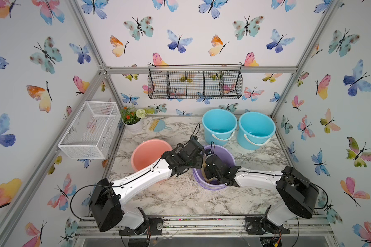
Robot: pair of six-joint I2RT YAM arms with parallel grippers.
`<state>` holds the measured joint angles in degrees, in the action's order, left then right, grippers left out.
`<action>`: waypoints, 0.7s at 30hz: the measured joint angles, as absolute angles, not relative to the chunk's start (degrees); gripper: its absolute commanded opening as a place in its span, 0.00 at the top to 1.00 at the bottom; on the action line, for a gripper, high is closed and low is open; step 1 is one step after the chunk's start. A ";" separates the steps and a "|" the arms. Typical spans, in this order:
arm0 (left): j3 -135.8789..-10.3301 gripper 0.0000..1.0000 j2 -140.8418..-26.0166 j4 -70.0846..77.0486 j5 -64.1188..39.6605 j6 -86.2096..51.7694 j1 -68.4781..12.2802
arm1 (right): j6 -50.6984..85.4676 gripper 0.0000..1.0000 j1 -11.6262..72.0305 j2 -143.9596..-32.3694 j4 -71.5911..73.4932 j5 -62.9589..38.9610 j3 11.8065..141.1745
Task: Wipe the inside of the bucket with a cloth
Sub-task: Wipe the dirt from the inside of the bucket.
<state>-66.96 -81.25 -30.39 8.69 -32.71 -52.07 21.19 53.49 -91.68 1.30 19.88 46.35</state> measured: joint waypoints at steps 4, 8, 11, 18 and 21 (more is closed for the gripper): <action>-66.94 1.00 -81.23 -30.00 9.63 -33.30 -51.96 | 17.52 0.98 53.74 -93.80 -2.55 26.48 49.60; -66.87 1.00 -80.93 -29.95 10.28 -33.69 -51.70 | 14.98 0.98 53.56 -95.24 -9.10 32.62 53.10; -66.87 1.00 -80.62 -30.02 10.28 -33.74 -51.70 | 14.39 0.98 53.56 -95.74 -15.81 35.38 55.46; -66.48 1.00 -80.62 -30.35 9.47 -33.76 -52.18 | 15.62 0.98 53.67 -96.73 -30.37 34.33 59.57; -66.35 1.00 -80.62 -30.76 8.64 -33.82 -52.53 | 16.08 0.98 53.71 -96.31 -34.26 29.74 59.64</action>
